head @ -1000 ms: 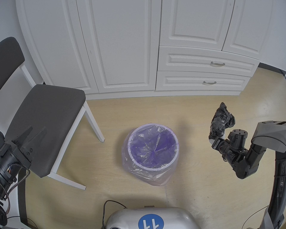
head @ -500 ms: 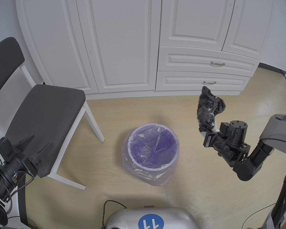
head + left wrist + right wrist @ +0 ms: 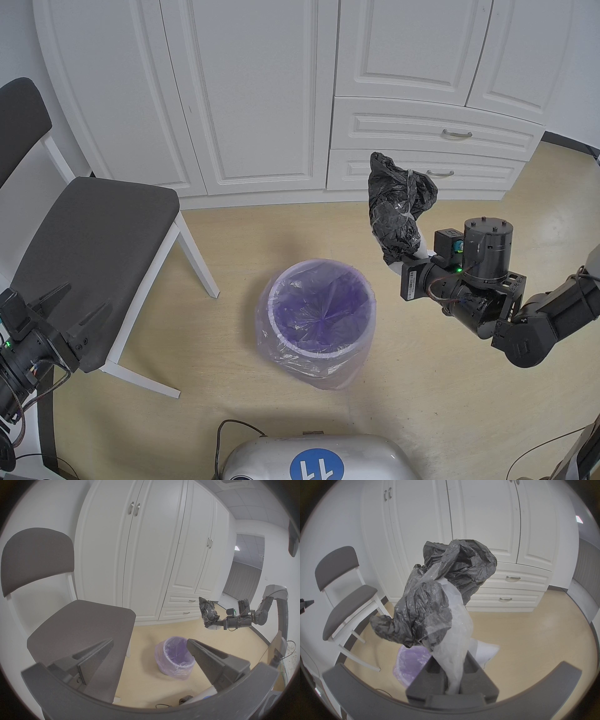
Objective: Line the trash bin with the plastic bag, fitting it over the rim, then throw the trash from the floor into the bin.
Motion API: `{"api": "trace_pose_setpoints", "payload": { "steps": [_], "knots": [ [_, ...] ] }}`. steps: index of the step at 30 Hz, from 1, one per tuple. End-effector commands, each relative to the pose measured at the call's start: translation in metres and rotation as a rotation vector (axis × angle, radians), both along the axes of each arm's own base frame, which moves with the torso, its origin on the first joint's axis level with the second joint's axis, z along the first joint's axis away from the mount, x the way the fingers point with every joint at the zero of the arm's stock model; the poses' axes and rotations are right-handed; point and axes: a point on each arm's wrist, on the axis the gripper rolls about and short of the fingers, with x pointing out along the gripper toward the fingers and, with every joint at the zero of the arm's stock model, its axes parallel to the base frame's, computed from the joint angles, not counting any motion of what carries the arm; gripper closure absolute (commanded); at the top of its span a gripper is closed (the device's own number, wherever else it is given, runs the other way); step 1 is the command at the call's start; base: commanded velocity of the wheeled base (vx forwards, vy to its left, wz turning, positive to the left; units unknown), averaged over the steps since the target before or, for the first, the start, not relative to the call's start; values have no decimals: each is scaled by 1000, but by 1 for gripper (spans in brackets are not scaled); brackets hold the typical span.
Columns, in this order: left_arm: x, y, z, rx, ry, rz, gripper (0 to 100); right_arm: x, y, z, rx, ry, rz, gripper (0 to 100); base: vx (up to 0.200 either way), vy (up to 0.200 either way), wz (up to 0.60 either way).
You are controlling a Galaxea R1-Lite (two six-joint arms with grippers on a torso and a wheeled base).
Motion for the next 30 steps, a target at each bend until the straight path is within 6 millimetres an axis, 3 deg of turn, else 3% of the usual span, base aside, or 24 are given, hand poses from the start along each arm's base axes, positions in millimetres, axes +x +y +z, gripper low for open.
{"api": "trace_pose_setpoints", "payload": {
  "steps": [1,6,14,23,30],
  "knots": [
    [2,-1,2,1,-6,-7,0,-14,3,28,3,-37,34,100,0,0,0],
    [2,0,2,1,-4,0,0,-17,7,32,0,-34,57,100,0,0,0],
    [-3,0,3,49,-41,-3,0,-35,37,27,-40,27,258,100,0,0,0],
    [-7,-2,5,57,-60,-22,0,-31,80,53,45,-47,445,100,0,0,0],
    [-6,-3,4,56,-54,-25,0,-24,113,35,36,-21,495,100,0,0,0]
  ]
}}
